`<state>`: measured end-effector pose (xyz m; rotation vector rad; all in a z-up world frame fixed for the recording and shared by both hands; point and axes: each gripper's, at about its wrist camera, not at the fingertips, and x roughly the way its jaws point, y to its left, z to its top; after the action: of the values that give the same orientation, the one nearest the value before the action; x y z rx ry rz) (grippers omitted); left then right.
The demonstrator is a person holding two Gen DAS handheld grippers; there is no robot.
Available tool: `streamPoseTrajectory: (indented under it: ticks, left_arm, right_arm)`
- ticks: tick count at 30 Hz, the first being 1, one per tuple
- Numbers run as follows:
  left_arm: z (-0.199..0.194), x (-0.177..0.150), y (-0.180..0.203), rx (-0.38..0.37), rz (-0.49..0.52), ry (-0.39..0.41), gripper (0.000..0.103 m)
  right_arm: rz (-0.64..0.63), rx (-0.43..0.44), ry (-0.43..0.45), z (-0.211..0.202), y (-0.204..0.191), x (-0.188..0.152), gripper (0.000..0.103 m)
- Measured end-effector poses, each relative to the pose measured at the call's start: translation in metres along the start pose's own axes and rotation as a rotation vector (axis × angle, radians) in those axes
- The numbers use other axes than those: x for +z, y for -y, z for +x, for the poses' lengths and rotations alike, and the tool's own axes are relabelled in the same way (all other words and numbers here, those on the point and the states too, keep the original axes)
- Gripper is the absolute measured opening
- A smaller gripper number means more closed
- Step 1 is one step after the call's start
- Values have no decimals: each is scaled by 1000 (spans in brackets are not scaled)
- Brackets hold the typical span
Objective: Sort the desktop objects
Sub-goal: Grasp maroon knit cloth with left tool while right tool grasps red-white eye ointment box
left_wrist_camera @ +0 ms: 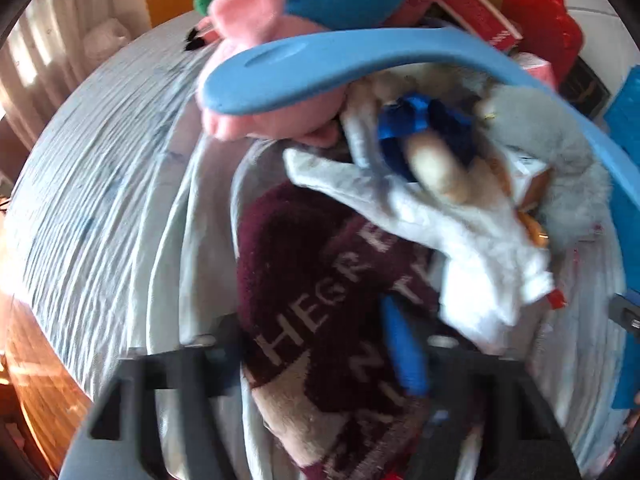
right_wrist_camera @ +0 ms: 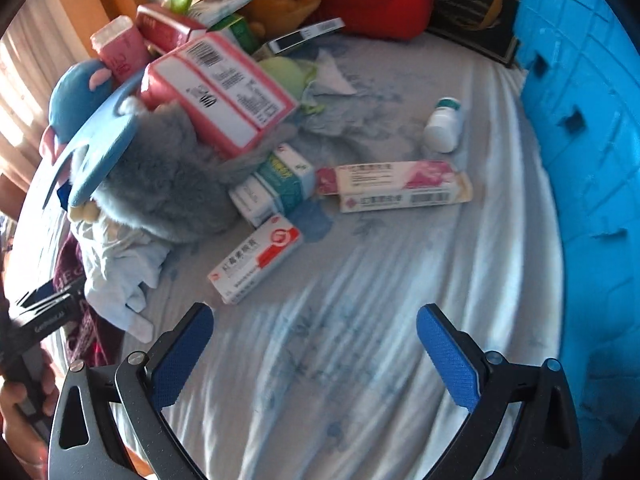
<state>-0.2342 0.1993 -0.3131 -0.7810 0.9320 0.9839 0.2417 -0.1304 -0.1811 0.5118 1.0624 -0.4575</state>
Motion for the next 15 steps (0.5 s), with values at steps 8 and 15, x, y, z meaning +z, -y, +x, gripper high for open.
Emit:
streamPoseTrajectory:
  ticks: [8, 15]
  left_arm:
    - [-53, -7, -5, 61, 57, 105, 23]
    - [-99, -4, -14, 94, 63, 192, 0]
  right_arm:
    - [-45, 24, -37, 23, -35, 9, 72]
    - [-17, 6, -56, 47, -43, 12, 49]
